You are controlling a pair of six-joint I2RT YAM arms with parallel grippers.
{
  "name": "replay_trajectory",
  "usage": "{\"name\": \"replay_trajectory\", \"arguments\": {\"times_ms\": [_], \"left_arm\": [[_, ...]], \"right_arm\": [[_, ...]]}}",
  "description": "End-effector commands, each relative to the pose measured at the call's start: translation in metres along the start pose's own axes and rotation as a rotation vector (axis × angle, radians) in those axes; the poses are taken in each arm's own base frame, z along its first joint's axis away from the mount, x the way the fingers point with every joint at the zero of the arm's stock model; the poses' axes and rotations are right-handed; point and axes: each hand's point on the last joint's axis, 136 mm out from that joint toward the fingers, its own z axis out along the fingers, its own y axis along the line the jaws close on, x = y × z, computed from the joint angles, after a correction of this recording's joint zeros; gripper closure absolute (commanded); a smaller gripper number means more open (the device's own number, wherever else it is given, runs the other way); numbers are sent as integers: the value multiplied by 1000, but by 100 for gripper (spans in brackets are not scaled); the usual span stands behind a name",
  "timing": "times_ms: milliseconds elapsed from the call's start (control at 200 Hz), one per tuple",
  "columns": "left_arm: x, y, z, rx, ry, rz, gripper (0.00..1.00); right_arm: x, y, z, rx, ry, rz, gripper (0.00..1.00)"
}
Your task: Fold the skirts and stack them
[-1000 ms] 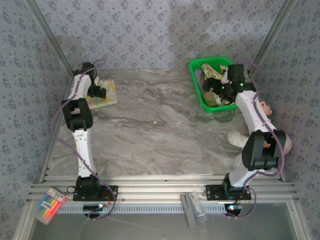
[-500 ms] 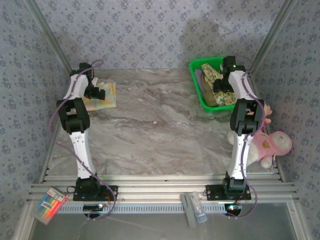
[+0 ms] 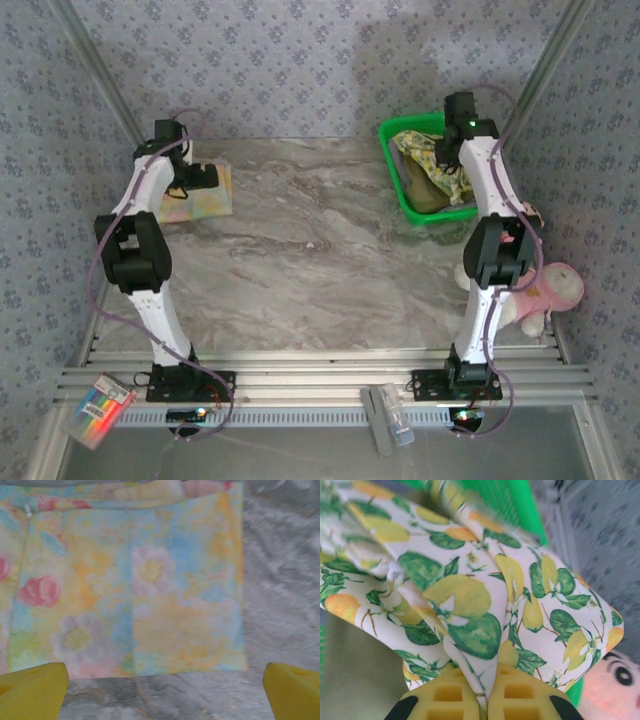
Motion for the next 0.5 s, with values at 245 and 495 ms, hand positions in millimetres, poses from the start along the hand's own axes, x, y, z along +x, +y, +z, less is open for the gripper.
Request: {"name": "replay_trajectory", "arguments": {"times_ms": [245,495], "left_arm": [[-20,-85,-64,449,-207,-338,0],[-7,-88,-98,467,-252,-373,0]], "right_arm": [[-47,154,-180,-664,-325,-79,100],[-10,226,-217,-1182,-179,-51,100]]}}
